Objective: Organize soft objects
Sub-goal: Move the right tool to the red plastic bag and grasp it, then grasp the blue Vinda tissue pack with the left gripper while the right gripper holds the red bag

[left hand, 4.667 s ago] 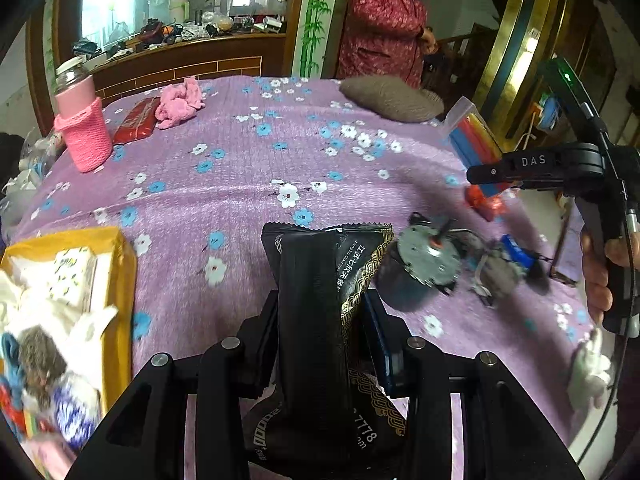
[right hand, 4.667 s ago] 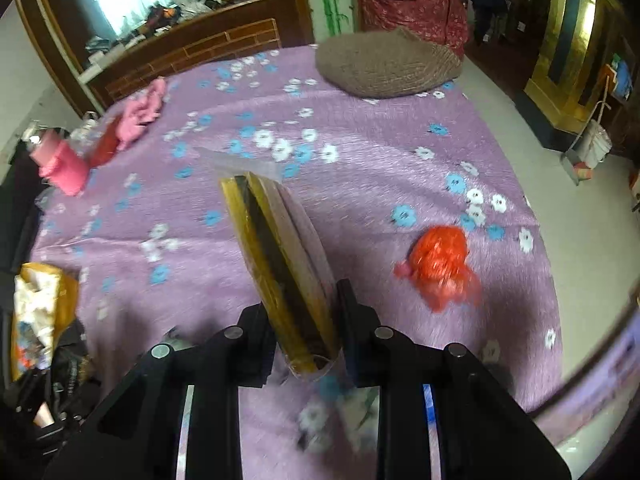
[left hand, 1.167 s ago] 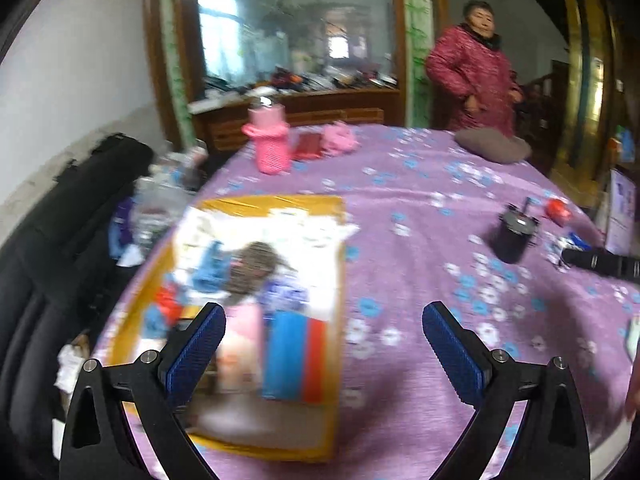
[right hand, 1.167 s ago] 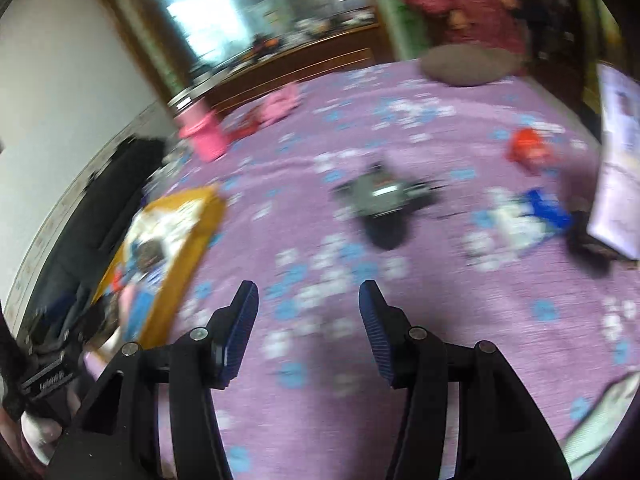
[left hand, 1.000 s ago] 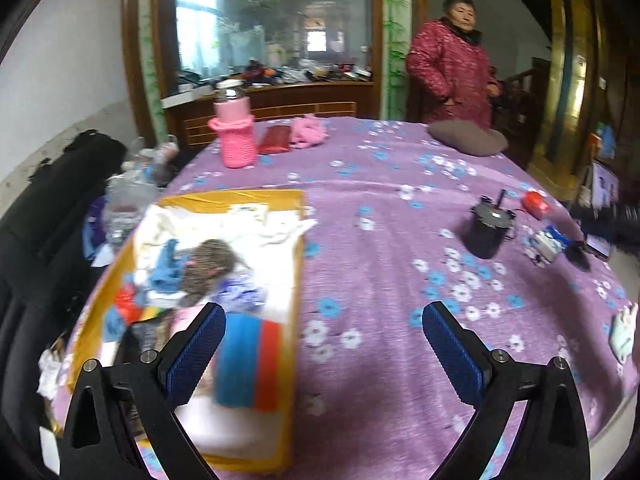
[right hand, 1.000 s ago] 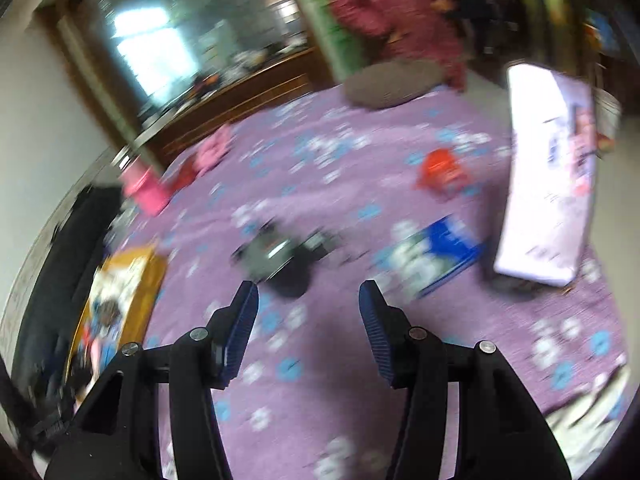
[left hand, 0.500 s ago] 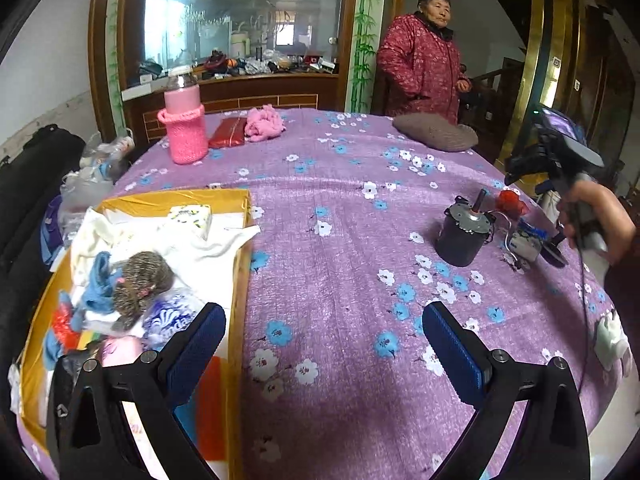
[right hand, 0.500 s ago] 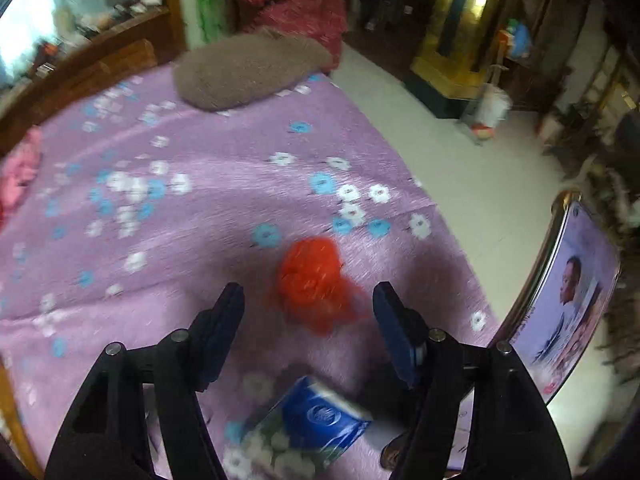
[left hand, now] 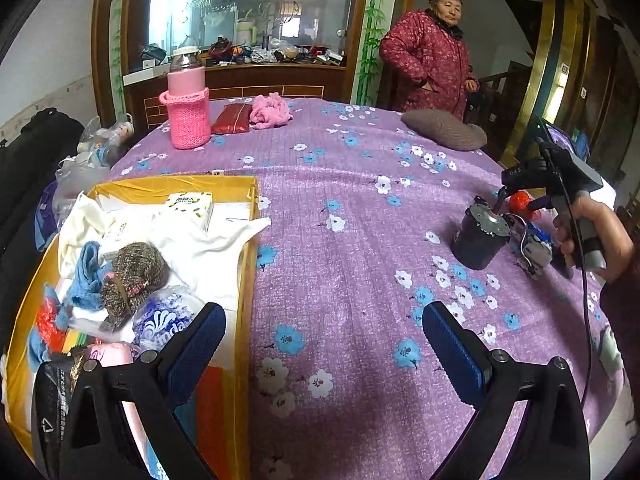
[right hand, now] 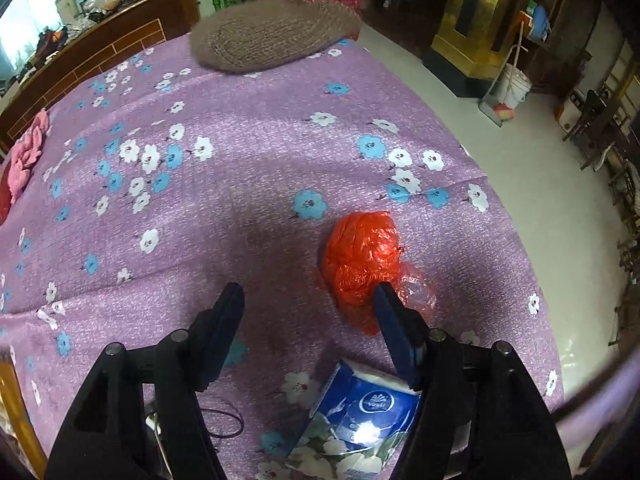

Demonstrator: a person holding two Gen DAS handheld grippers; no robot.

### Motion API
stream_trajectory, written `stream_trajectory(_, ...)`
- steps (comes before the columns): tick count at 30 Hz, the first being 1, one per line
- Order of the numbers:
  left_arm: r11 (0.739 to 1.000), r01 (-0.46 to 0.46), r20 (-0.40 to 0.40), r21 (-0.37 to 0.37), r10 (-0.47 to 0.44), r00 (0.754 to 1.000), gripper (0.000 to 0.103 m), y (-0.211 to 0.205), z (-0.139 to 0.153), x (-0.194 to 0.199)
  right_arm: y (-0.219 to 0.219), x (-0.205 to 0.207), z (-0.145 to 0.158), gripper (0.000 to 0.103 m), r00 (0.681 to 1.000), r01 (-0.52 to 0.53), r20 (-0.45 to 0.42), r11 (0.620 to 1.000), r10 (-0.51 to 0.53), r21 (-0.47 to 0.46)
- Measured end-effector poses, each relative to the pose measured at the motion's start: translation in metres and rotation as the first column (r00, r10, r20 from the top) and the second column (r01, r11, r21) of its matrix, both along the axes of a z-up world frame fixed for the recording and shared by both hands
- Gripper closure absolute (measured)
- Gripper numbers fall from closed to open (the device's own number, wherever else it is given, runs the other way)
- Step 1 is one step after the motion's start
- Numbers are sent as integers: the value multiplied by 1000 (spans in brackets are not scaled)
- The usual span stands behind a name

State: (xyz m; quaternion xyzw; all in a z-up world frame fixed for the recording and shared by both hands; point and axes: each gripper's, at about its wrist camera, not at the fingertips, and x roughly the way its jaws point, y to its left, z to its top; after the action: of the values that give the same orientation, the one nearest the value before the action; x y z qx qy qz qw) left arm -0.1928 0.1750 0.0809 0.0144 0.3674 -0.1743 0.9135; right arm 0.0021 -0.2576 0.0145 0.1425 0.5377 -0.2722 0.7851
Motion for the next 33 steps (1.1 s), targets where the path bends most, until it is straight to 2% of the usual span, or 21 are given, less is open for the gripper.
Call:
stream_trajectory(8, 1000, 2, 11, 10, -2, 1000, 3, -5, 1, -5, -8, 5, -5, 37, 1000, 24, -7, 999, -25, -40)
stream_trajectory(15, 1000, 15, 1, 14, -15, 1000, 3, -8, 0, -4, -18, 9, -19, 35, 996, 45, -67, 996, -51, -83)
stream_trajectory(16, 1000, 18, 0, 11, -18, 1000, 3, -8, 0, -5, -20, 8, -21, 38, 996, 45, -69, 996, -51, -80)
stream_trajectory(18, 1000, 22, 1, 11, -22, 1000, 3, -8, 0, -5, -20, 7, -19, 59, 997, 41, -64, 995, -47, -93)
stream_trajectory(19, 1000, 21, 2, 12, -21, 1000, 3, -8, 0, -5, -20, 6, -16, 73, 998, 34, -51, 995, -39, -90)
stream_trajectory(20, 1000, 24, 2, 8, -24, 1000, 3, -8, 0, -5, -20, 5, -13, 79, 999, 25, -35, 997, -27, -68)
stream_trajectory(25, 1000, 27, 0, -2, -27, 1000, 3, -9, 2, -7, -9, -1, 1, 79, 998, -45, 38, 998, 44, 36)
stream_trajectory(27, 1000, 30, 2, -1, -30, 1000, 3, -10, 3, -9, -2, -9, 6, 79, 994, -85, 77, 990, 77, 110)
stream_trajectory(30, 999, 41, -7, -14, -41, 999, 3, -13, 5, -11, 11, -35, 16, 79, 987, -131, 120, 972, 109, 194)
stream_trajectory(33, 998, 61, 2, -28, -61, 998, 3, -18, 12, -12, 26, -81, 27, 79, 976, -175, 174, 949, 132, 261)
